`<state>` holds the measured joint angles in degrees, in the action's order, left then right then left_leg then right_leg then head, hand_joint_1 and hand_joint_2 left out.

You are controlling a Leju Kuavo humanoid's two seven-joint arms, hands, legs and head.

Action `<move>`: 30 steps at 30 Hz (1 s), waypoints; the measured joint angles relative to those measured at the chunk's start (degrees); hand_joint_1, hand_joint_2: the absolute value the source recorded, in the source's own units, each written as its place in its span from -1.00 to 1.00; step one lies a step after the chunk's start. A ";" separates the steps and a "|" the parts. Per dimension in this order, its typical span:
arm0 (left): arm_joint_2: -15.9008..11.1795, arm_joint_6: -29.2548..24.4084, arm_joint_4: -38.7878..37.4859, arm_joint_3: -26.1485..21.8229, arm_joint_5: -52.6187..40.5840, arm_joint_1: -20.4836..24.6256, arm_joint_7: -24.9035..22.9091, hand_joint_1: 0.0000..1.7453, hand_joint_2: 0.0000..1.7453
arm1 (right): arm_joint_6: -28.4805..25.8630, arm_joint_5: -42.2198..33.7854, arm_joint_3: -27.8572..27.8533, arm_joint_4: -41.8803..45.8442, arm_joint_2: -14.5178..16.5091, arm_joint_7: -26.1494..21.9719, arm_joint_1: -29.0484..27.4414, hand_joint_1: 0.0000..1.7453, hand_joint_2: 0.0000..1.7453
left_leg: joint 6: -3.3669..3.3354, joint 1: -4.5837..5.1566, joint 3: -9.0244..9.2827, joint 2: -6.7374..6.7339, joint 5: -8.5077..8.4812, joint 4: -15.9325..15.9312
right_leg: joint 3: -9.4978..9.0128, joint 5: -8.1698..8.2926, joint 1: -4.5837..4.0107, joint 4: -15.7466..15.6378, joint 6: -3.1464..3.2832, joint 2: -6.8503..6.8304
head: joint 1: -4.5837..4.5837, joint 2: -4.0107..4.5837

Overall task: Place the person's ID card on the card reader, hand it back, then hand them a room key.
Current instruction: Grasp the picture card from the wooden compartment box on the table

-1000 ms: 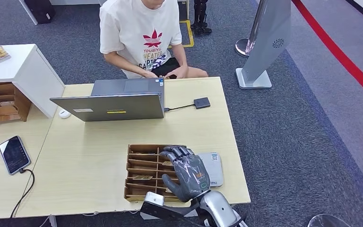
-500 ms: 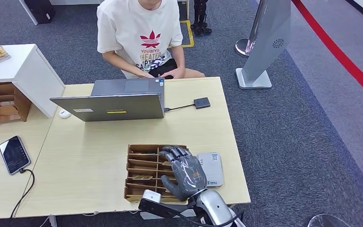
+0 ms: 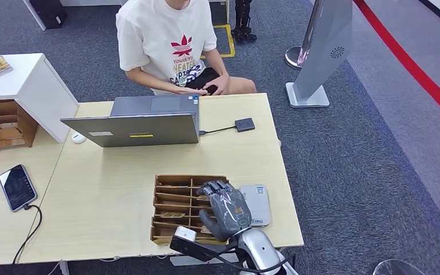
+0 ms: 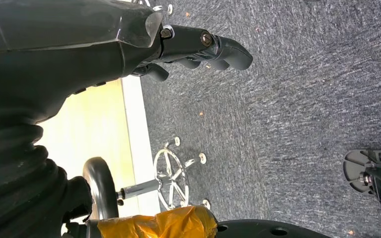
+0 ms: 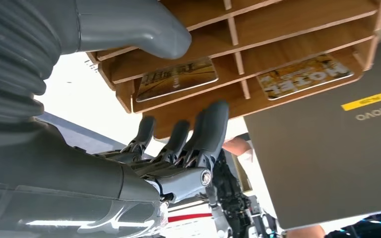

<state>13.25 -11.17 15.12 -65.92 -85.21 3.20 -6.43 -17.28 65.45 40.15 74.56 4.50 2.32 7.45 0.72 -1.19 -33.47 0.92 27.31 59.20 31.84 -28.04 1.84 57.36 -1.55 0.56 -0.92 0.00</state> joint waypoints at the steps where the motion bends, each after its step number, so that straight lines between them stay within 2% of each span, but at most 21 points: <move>1: 0.00 0.00 0.00 0.00 -0.02 0.00 0.00 -1.00 1.00 | -0.06 0.07 -0.22 -0.20 0.06 0.04 0.04 -0.11 1.00 | 0.00 0.00 0.00 0.00 0.00 0.00 | 0.00 0.00 0.00 0.00 0.00 0.00 | 0.00 0.00; 16: 0.00 0.00 0.00 0.00 -0.20 0.00 0.07 -1.00 1.00 | -0.17 1.21 -2.48 -1.56 0.18 0.69 0.13 -0.06 1.00 | 0.00 0.00 0.00 0.00 0.00 0.00 | 0.00 0.00 0.00 0.00 0.00 0.00 | 0.00 0.00; 23: 0.00 0.00 0.00 0.00 -0.33 0.00 0.07 -1.00 1.00 | -0.15 1.51 -3.33 -1.57 0.18 0.81 0.13 0.23 1.00 | 0.00 0.00 0.00 0.00 0.00 0.00 | 0.00 0.00 0.00 0.00 0.00 0.00 | -0.01 0.00; 27: 0.00 0.00 0.00 0.00 -0.36 0.01 0.07 -1.00 1.00 | -0.09 1.72 -3.48 -1.64 0.18 0.87 0.12 0.55 1.00 | 0.00 0.00 0.00 0.00 0.00 0.00 | 0.00 0.00 0.00 0.00 0.00 0.00 | -0.02 0.00; 30: 0.00 0.00 0.00 0.00 -0.36 0.01 0.07 -1.00 1.00 | -0.07 1.74 -3.62 -1.65 0.18 0.89 0.13 0.62 1.00 | 0.00 0.00 0.00 0.00 0.00 0.00 | 0.00 0.00 0.00 0.00 0.00 0.00 | -0.01 0.00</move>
<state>13.25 -11.17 15.13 -65.92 -85.57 3.20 -6.36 -17.35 67.19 36.53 72.91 4.68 3.21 7.58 0.72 -1.19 -33.47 0.92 27.31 59.20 31.85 -28.04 1.84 57.36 -1.54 0.56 -0.93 0.00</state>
